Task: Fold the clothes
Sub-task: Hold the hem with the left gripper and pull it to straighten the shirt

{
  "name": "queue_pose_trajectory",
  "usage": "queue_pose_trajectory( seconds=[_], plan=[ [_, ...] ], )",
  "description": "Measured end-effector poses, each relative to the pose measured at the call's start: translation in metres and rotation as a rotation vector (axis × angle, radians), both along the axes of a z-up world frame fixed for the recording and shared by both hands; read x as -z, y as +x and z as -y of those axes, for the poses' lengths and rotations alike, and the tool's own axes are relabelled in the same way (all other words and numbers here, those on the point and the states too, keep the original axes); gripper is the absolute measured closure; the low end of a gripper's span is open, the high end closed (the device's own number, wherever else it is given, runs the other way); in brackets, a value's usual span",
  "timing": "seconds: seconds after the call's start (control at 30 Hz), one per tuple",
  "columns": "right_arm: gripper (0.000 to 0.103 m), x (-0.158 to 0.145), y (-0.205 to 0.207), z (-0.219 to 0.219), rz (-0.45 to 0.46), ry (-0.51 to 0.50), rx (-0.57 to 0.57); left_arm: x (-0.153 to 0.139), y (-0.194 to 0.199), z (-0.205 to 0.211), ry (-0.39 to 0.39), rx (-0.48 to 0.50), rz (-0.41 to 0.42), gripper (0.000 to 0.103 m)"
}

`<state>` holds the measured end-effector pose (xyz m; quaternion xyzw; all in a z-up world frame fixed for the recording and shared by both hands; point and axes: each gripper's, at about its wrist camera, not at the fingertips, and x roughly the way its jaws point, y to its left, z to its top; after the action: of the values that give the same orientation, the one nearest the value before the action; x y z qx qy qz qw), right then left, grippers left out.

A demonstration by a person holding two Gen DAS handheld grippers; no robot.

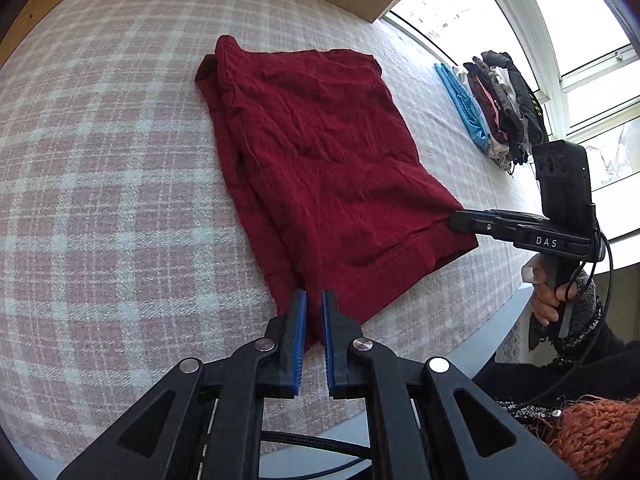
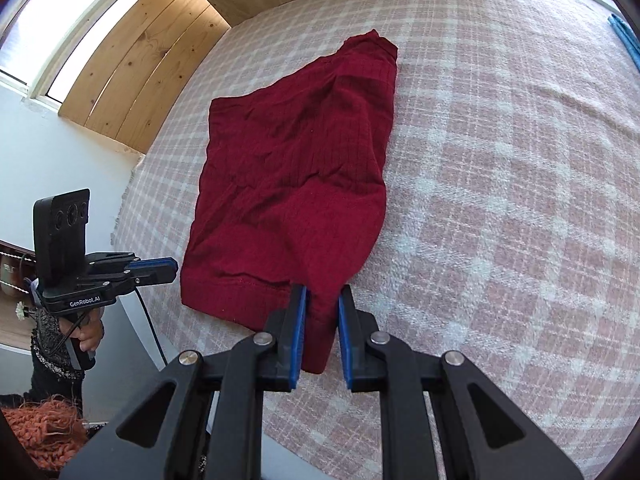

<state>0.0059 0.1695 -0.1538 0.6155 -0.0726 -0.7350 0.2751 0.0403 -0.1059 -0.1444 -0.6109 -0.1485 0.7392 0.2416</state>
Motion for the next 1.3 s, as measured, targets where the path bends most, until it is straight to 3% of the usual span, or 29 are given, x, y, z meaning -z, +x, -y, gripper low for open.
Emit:
queue_pose_trajectory(
  seconds=[0.07,0.13,0.4,0.47,0.6,0.7,0.77,0.83,0.9,1.0,1.1,1.3],
  plan=[
    [0.088,0.004,0.002,0.0,-0.004,0.008,-0.001,0.004,0.003,-0.008,-0.024,-0.003,0.006,0.074],
    [0.088,0.005,0.003,0.0,-0.011,0.011,-0.004,0.003,0.007,-0.018,-0.079,0.012,-0.016,0.069],
    [0.085,0.006,0.006,0.005,-0.04,0.045,-0.028,0.003,0.021,-0.025,-0.249,-0.05,-0.042,0.068],
    [0.083,0.008,0.006,0.008,-0.046,0.059,-0.029,0.004,0.022,-0.028,-0.255,-0.052,-0.044,0.067],
    [0.069,0.01,0.008,0.007,-0.037,0.094,-0.028,0.005,0.023,-0.03,-0.26,-0.039,-0.058,0.067],
    [0.055,0.009,0.01,0.003,-0.039,0.087,-0.023,0.005,0.024,-0.03,-0.263,-0.025,-0.07,0.079],
    [0.055,0.007,0.01,0.003,-0.04,0.068,-0.031,0.005,0.025,-0.03,-0.265,-0.016,-0.078,0.083],
    [0.06,0.006,0.01,0.004,-0.041,0.049,-0.038,0.004,0.024,-0.027,-0.252,-0.014,-0.077,0.086],
    [0.086,0.004,0.01,0.004,-0.043,0.03,-0.046,0.004,0.022,-0.024,-0.235,-0.015,-0.073,0.091],
    [0.09,0.002,0.01,0.005,-0.045,0.002,-0.058,0.002,0.019,-0.008,-0.137,-0.065,-0.041,0.098],
    [0.09,-0.011,0.004,0.0,-0.033,-0.053,-0.044,-0.008,0.014,0.021,0.07,-0.156,0.005,0.098],
    [0.09,-0.046,-0.018,-0.014,0.013,-0.189,0.019,-0.052,0.007,0.038,0.156,-0.18,-0.062,0.098]
  ],
)
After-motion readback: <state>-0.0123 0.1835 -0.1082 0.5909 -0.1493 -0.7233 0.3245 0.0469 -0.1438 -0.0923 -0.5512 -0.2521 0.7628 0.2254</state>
